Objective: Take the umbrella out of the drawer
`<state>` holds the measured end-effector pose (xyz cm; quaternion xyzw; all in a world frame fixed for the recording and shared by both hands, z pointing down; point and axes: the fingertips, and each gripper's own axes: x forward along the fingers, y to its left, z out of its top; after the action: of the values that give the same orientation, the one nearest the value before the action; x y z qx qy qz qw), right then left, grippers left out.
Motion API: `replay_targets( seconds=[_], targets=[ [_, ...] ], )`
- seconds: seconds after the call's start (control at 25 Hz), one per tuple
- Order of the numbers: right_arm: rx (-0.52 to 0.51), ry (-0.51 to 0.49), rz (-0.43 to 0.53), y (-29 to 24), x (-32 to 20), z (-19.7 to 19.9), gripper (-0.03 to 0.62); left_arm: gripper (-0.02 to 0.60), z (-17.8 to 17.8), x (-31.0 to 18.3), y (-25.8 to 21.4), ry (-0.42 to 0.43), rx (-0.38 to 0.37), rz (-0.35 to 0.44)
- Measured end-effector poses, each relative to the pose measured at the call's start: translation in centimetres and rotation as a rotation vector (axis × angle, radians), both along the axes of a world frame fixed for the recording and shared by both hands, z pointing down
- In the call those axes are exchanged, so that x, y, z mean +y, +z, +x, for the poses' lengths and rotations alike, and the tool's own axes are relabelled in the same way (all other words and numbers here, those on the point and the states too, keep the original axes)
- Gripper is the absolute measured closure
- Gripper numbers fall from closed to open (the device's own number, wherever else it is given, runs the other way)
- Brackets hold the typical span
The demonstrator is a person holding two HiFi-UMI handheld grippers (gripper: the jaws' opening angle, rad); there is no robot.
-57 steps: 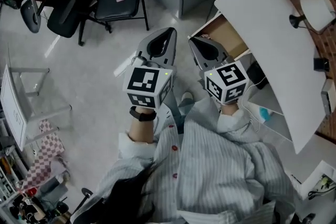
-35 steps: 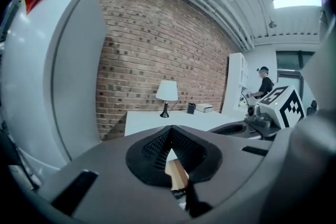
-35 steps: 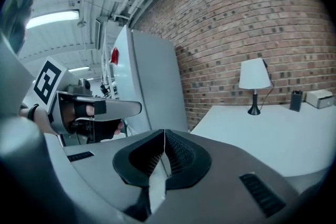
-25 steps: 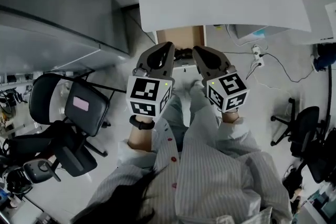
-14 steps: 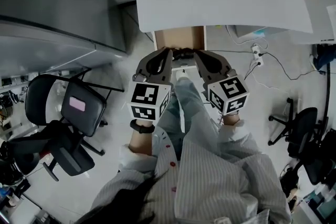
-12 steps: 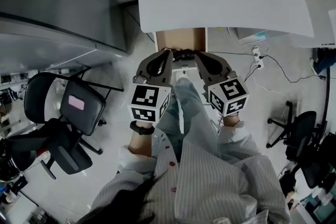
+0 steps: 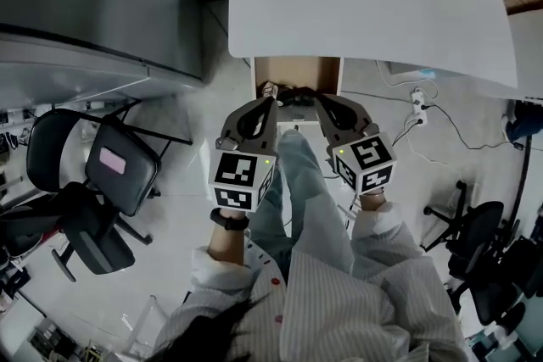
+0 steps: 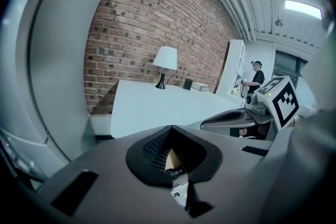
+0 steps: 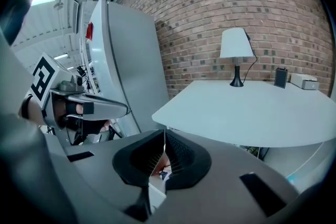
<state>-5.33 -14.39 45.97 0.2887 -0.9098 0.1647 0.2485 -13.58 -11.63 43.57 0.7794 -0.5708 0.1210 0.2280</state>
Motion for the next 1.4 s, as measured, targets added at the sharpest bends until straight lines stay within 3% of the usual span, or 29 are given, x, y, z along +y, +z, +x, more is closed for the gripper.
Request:
replay_targets(
  seconds=[0.36, 0.68, 1.08, 1.4],
  targets=[
    [0.052, -0.031, -0.083, 7.5, -1.4, -0.4, 0.557, 0.572, -0.6, -1.1, 5.1, -0.036, 0.034, -0.046],
    [0.096, -0.085, -0.135, 13.4, -1.8, -1.7, 0.557, 0.572, -0.4, -1.6, 10.9, -0.013, 0.039, -0.105],
    [0.225, -0.198, -0.208, 23.8, -1.6, -2.2, 0.556, 0.572, 0.2, -1.7, 18.6, 0.021, 0.041, -0.191],
    [0.307, -0.284, -0.219, 28.8, -1.7, -2.7, 0.554, 0.572, 0.9, -0.7, 22.1, 0.051, 0.065, -0.24]
  ],
)
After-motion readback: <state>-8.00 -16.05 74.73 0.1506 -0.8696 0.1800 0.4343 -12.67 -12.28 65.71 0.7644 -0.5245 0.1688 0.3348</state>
